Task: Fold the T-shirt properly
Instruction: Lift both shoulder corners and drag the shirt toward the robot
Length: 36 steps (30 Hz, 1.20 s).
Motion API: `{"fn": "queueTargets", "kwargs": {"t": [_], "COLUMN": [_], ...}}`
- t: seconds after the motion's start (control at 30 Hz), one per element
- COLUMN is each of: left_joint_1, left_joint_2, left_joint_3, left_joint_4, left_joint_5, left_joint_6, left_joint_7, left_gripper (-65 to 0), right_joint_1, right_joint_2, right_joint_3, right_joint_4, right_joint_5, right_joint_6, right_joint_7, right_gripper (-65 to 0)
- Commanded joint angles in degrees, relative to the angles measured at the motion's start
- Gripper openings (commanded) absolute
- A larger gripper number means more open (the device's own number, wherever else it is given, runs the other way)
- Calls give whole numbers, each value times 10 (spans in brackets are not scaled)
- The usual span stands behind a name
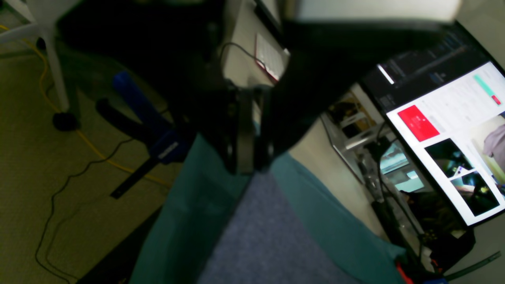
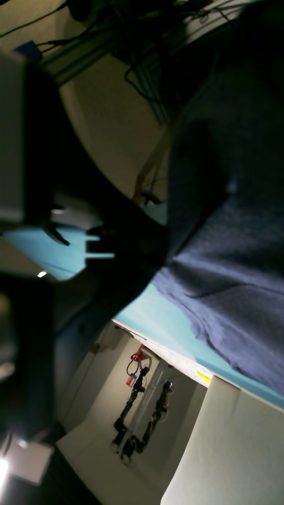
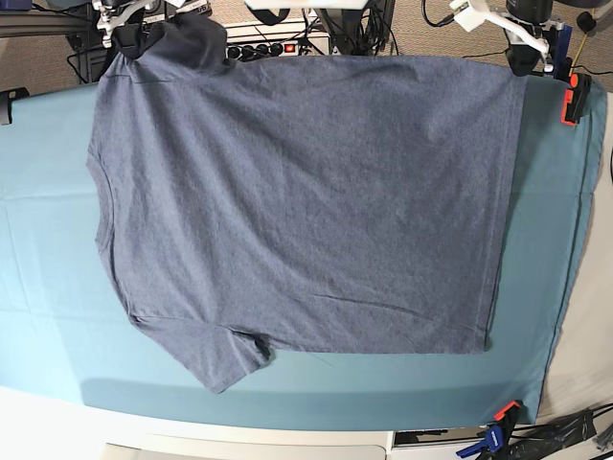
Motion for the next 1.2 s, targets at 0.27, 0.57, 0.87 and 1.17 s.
{"fn": "queueTargets", "kwargs": {"t": [0.27, 0.57, 0.87, 1.17], "left_joint_1": [69, 77, 26, -23], "left_joint_2": [-6, -6, -6, -8], "left_joint_3": [-2, -2, -2, -2], "left_joint_4": [14, 30, 31, 31], "left_joint_5": [30, 38, 38, 18], "left_joint_6": [10, 10, 21, 21], "left_joint_7": [7, 4, -6, -27], "left_gripper": [-650, -650, -650, -650], "right_joint_1": [-53, -57, 17, 106], "right_joint_2": [7, 8, 8, 8], "right_joint_3": [2, 2, 2, 2], "right_joint_4": [7, 7, 7, 7], "right_joint_5": [-15, -24, -10, 33], "right_joint_6": [-13, -13, -23, 7], "right_joint_7": [-5, 0, 13, 43], "right_gripper": [-650, -650, -650, -650]}}
